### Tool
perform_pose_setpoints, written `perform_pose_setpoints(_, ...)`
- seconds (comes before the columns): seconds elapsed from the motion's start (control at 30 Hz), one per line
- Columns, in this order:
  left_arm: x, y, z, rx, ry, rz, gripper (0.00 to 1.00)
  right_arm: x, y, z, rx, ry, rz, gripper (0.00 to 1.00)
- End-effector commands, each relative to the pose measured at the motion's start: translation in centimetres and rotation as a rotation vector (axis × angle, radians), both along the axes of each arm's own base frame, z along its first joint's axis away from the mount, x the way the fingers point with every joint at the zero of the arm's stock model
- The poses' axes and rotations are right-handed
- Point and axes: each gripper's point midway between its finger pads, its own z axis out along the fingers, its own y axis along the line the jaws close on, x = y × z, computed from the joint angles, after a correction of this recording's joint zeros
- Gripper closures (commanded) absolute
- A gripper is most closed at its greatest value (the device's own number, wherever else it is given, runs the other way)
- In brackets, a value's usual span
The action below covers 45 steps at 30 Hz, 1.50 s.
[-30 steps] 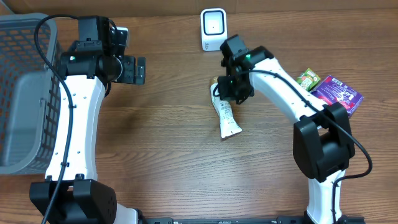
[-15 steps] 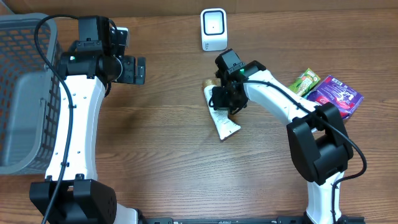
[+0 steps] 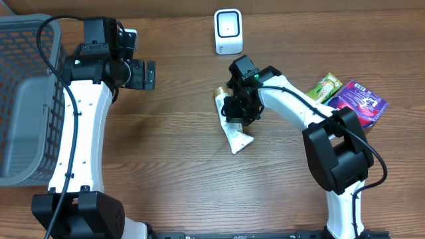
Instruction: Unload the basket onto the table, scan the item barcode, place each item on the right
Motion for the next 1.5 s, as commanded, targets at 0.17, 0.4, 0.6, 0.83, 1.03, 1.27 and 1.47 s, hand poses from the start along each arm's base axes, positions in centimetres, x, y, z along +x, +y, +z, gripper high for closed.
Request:
perform_pose_setpoints(0.17,-0.1,0.1,1.2,-0.008,-0.030,0.019,0.00,2.4,-1.4,7.0,0.022,-0.084,0.121,0.66)
perform_pose_setpoints(0.4,-0.1,0.1,1.1,-0.008,-0.030,0.019,0.00,3.8,-5.6,9.9,0.009,-0.119,0.161,0.25)
perform_pose_setpoints(0.6,-0.1,0.1,1.1,-0.009,-0.030,0.019,0.00,0.9,-6.5,6.3,0.146,-0.019,0.322,0.06)
perform_pose_setpoints(0.83,-0.1,0.1,1.1,-0.008,-0.030,0.019,0.00,-2.3,-5.6,2.3,0.241,0.043,0.418,0.05)
perform_pose_setpoints(1.03,-0.1,0.1,1.1,-0.008,-0.030,0.019,0.00,-3.3,-4.2,0.4,0.252,0.024,0.460,0.05)
perform_pose_setpoints(1.27,-0.1,0.1,1.1,-0.008,-0.030,0.019,0.00,-4.6,-3.0,-2.2,0.253,0.000,0.491,0.09)
perform_pose_setpoints(1.47,-0.1,0.1,1.2,-0.008,-0.030,0.019,0.00,-4.7,-2.9,-3.8,0.246,0.005,0.421,0.48)
